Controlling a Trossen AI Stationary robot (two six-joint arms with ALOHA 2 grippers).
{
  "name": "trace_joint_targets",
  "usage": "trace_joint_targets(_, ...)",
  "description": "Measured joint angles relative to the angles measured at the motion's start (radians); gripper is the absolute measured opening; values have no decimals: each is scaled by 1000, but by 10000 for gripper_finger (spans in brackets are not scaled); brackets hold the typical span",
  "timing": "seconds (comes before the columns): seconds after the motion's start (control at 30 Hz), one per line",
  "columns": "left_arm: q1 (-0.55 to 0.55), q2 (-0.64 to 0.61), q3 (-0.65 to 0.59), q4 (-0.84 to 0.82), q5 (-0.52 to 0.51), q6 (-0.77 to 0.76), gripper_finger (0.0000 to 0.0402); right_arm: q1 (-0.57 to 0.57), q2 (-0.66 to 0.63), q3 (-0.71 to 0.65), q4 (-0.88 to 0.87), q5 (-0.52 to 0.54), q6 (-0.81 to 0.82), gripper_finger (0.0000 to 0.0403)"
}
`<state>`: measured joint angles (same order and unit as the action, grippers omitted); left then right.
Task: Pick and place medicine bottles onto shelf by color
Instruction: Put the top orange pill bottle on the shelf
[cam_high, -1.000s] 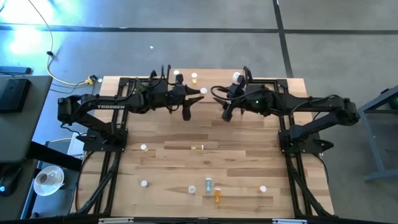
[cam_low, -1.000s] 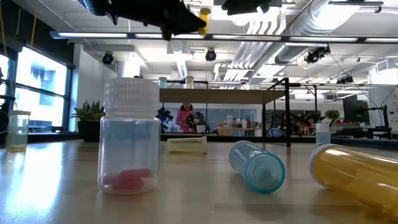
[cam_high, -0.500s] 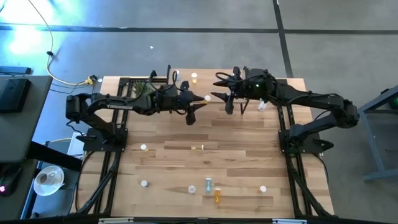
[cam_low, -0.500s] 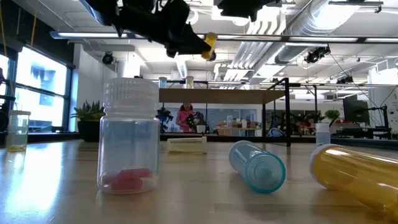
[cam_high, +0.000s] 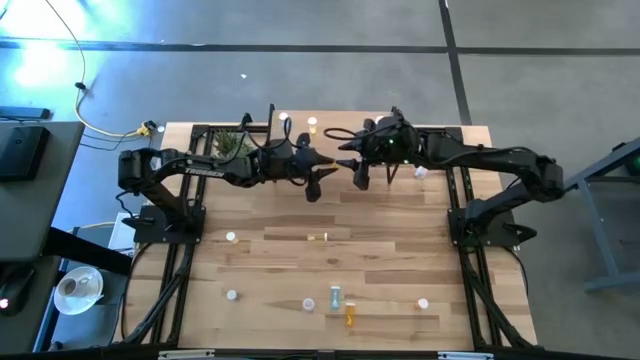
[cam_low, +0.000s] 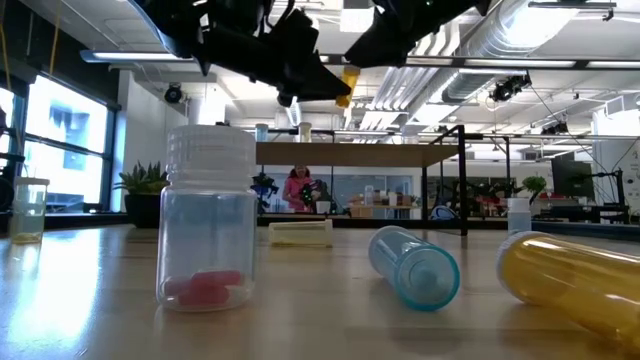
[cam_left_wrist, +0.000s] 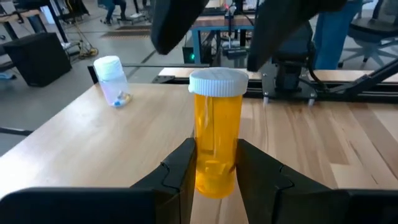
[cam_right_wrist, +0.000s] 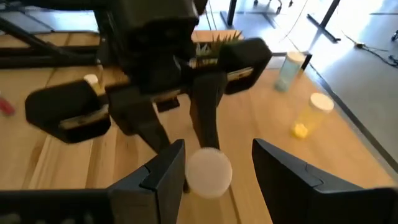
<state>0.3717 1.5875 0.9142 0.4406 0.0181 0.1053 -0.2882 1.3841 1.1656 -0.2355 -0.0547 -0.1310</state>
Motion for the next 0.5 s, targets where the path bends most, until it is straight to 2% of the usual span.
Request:
trace_joint_targets(0.33, 0, 0, 0, 41, 0, -15, 92, 0, 12, 0, -23, 1, 22, 176)
trace_joint_targets(0.5, 1, 0, 0, 41, 0, -15, 92, 0, 12, 0, -24, -1, 22, 151)
